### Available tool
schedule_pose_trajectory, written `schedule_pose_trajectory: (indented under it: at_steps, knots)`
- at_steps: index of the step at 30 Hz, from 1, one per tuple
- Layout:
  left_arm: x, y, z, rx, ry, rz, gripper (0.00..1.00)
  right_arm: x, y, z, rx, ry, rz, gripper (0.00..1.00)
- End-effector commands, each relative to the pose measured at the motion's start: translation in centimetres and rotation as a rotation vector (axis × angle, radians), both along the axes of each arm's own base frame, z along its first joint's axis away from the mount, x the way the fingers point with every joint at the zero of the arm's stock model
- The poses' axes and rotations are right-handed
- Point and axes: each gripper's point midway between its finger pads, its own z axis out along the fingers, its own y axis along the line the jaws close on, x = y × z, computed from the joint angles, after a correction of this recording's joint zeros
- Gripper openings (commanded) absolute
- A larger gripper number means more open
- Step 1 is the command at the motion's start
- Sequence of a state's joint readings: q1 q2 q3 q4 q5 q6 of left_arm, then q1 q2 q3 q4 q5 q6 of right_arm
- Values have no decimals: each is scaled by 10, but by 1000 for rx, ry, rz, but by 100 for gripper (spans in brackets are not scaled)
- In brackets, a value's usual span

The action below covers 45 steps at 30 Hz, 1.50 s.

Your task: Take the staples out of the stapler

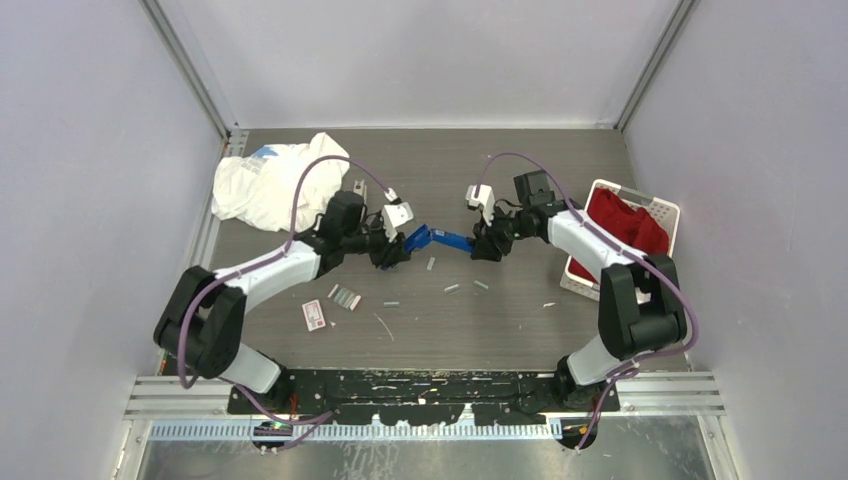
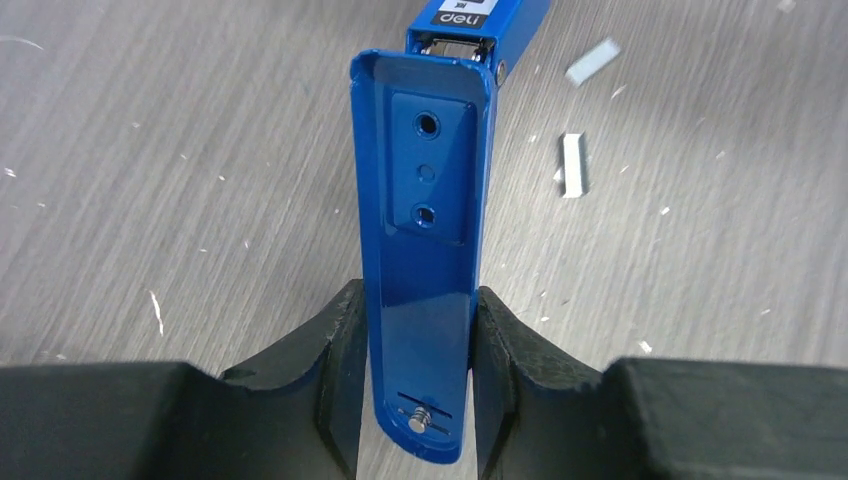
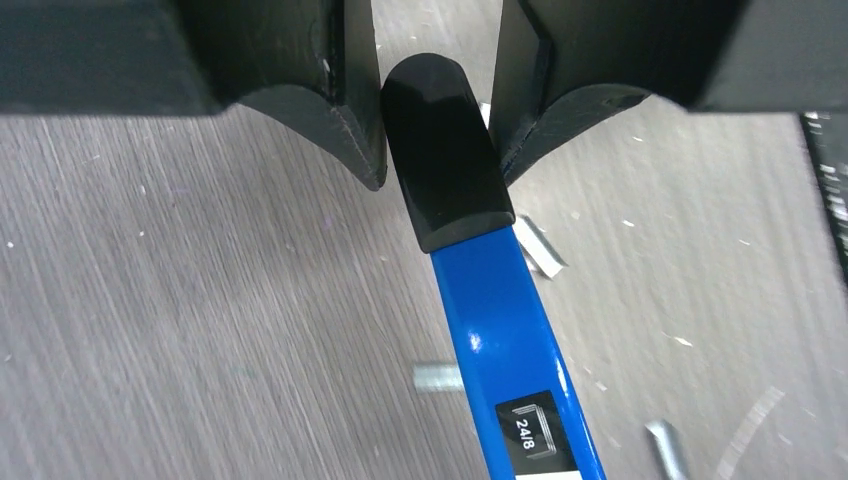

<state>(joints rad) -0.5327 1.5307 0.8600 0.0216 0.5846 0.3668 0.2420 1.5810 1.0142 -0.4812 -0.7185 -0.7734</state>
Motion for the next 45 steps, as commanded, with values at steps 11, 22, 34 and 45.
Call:
schedule_pose_trajectory:
  at_steps: [11, 22, 34, 45]
  knots:
    - [-101, -72, 154, -643, -7, -23, 0, -54, 91, 140, 526, 88, 126, 1]
    - [-108, -58, 165, -772, 67, 131, 56, -69, 107, 138, 592, 225, 153, 1]
    - [-98, -21, 160, -822, 93, 343, 91, -68, 108, 137, 626, 288, 118, 1]
    - [-116, 21, 152, -742, 145, 461, 100, -48, 87, 146, 655, 260, 27, 1]
